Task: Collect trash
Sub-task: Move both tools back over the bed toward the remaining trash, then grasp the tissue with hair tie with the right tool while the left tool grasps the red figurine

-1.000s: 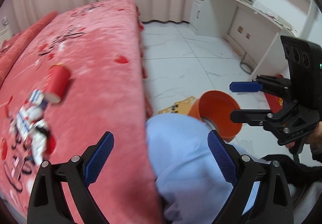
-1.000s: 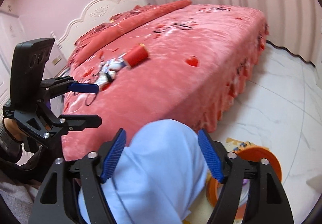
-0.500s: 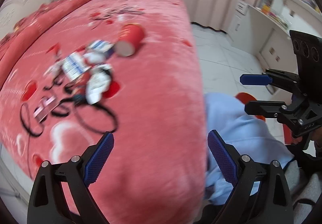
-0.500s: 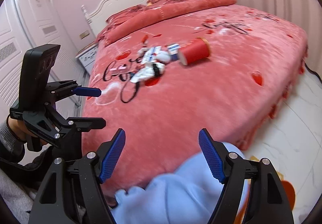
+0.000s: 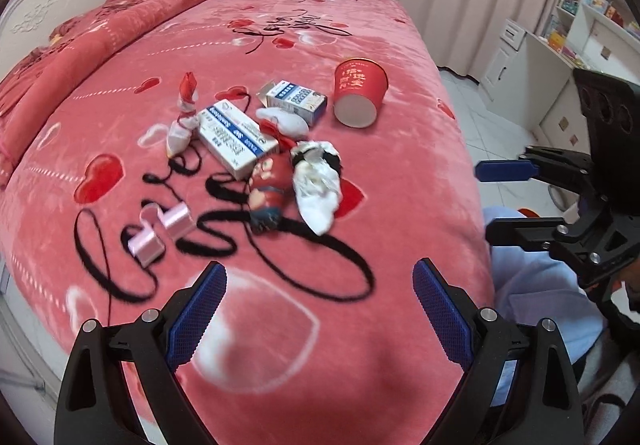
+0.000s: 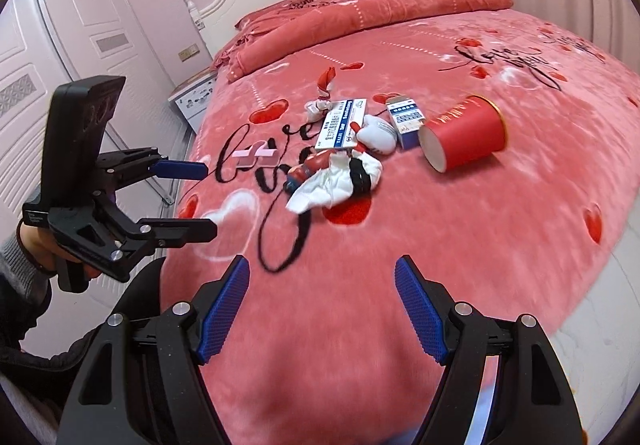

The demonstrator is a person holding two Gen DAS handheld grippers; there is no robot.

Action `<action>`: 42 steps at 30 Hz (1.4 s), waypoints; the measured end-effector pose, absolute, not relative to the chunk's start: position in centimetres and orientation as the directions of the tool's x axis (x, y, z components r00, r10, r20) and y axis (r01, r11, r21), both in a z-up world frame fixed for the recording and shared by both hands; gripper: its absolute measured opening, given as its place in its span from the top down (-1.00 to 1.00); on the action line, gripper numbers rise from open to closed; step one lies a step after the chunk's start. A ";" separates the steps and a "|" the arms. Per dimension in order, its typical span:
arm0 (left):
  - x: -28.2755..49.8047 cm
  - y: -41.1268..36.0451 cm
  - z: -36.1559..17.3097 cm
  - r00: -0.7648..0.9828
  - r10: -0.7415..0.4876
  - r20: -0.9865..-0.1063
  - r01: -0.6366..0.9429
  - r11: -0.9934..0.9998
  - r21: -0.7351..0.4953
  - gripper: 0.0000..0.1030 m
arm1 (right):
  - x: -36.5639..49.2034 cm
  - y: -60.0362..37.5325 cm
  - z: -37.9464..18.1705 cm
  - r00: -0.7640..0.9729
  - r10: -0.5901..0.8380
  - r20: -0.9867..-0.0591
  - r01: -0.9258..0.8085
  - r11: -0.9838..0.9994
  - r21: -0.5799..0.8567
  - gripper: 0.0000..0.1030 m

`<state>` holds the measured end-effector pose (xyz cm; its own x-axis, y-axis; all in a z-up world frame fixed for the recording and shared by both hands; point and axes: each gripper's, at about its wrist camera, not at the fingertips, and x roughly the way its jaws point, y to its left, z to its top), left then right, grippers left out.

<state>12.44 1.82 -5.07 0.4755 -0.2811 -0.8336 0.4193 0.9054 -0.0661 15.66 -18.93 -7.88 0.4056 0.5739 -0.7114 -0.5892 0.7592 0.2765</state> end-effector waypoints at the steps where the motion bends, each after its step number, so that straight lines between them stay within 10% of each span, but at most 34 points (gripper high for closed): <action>1: 13.0 2.1 -5.2 0.474 -0.286 -0.832 0.430 0.901 -0.065 -0.81 | 16.4 -18.5 -8.1 0.398 0.579 -0.712 -0.591 0.755 0.284 -0.45; 19: 20.7 3.4 -9.7 0.369 -0.383 -0.847 0.545 0.827 -0.137 -0.81 | 27.7 -12.4 -14.6 0.306 0.564 -0.767 -0.577 0.751 0.322 -0.45; 22: 21.1 3.5 -10.0 0.358 -0.393 -0.847 0.545 0.825 -0.152 -0.81 | 28.0 -11.9 -15.2 0.297 0.565 -0.769 -0.606 0.735 0.306 0.01; 30: 22.6 2.6 -11.0 0.342 -0.401 -0.850 0.534 0.827 -0.175 -0.81 | 26.5 -15.9 -13.2 0.332 0.577 -0.746 -0.576 0.751 0.325 0.07; 42: 24.3 2.6 -12.3 0.353 -0.344 -0.870 0.464 0.872 -0.156 0.21 | 24.6 -18.4 -13.0 0.347 0.580 -0.737 -0.547 0.763 0.343 0.06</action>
<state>24.33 2.55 -12.28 0.3534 -0.3442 -0.8698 0.4641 0.8719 -0.1564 24.61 -18.40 -12.95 0.3470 0.5799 -0.7371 -0.5473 0.7634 0.3430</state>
